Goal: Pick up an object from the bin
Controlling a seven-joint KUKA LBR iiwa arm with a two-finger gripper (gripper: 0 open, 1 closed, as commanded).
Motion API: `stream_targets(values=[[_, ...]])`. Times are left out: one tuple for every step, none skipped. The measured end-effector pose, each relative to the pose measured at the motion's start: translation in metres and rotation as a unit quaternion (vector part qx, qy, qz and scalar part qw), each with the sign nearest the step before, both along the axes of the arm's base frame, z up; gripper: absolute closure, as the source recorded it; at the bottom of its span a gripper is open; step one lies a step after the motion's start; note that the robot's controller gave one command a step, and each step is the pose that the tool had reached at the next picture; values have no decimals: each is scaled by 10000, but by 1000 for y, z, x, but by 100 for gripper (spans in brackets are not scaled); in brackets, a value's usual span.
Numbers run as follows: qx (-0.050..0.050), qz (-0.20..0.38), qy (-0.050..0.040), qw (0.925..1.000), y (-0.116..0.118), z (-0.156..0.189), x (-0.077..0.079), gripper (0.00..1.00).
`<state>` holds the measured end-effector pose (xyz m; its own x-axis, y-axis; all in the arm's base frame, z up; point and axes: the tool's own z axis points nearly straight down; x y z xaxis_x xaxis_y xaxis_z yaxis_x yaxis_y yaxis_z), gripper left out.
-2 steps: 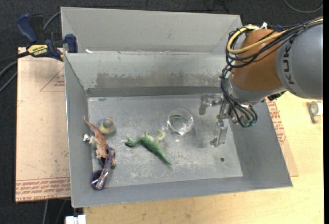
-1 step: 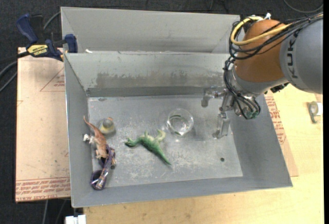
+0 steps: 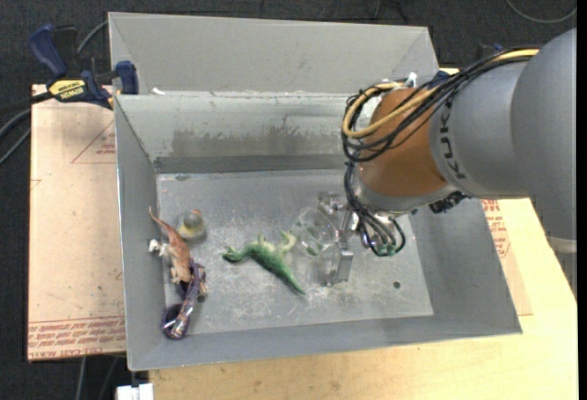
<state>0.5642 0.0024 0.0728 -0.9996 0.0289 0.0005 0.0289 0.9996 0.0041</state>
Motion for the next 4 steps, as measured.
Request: stream_targets(values=[[-18,1031,-46,9947,-32,-2,5,100],[-16,1037,-40,9946,-31,-3,5,0],[-16,1038,-40,9946,-31,-3,5,0],[-28,954,-52,9954,-26,-2,1,0]])
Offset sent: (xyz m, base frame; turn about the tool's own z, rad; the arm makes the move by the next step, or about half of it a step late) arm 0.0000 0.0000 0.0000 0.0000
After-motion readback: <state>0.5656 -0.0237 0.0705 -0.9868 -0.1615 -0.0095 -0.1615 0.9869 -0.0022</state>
